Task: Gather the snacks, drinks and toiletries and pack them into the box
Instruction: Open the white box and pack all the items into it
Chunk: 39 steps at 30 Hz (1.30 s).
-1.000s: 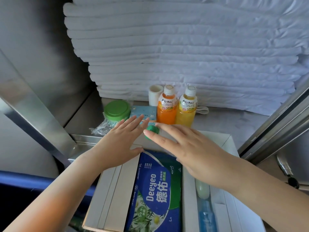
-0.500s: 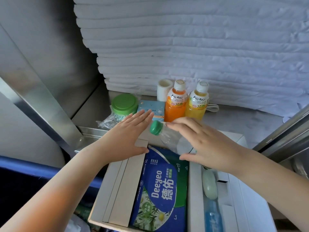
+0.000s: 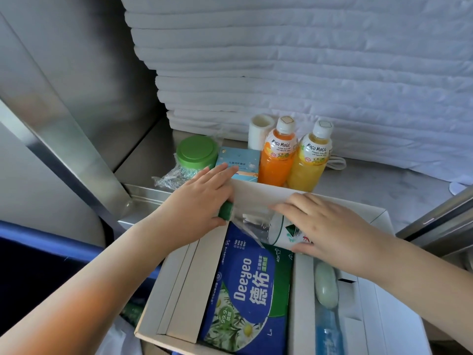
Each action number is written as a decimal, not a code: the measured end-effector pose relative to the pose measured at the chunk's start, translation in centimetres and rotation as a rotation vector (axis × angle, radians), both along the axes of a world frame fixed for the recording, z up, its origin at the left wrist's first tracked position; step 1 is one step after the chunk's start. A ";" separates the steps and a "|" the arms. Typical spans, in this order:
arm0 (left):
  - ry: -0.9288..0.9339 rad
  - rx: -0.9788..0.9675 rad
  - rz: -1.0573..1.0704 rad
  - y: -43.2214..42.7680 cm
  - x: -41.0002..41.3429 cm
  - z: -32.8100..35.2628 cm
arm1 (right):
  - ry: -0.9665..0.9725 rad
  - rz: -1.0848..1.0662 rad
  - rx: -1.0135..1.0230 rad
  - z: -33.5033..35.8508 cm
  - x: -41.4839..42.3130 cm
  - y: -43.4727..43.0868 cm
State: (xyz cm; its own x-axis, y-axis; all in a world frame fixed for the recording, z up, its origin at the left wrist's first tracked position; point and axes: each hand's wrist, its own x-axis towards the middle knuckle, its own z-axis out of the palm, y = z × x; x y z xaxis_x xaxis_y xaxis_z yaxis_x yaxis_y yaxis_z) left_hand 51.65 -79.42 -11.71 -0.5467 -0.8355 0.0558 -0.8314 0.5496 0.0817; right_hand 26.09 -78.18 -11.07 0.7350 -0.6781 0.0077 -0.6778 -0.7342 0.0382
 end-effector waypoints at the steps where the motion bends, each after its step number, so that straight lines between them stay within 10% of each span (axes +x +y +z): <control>1: -0.029 -0.009 0.003 0.0 0.0 -0.1 | 0.015 -0.030 0.021 -0.2 -0.3 0.0; 12: -0.091 -0.064 0.023 0.0 -0.2 -0.3 | 0.117 -0.257 0.124 -0.7 -3.1 -0.1; 18: 0.221 0.192 0.069 -0.4 0.3 2.0 | 0.065 -0.286 0.160 -0.7 -3.2 -0.4; 24: 0.486 -0.020 0.175 -5.4 -1.1 3.1 | 0.039 -0.303 0.168 -0.7 -3.2 -0.3; 39: 0.203 -0.065 0.147 -16.7 -5.4 1.3 | -0.006 -0.313 0.186 -0.5 -3.2 -0.2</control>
State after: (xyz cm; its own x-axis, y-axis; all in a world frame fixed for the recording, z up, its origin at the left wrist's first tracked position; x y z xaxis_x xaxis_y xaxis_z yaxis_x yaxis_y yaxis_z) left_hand 46.25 -96.08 -10.46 -0.3922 -0.8961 0.2077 -0.8728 0.4339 0.2235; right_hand 22.93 -78.41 -11.61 0.4921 -0.8603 -0.1330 -0.8705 -0.4854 -0.0808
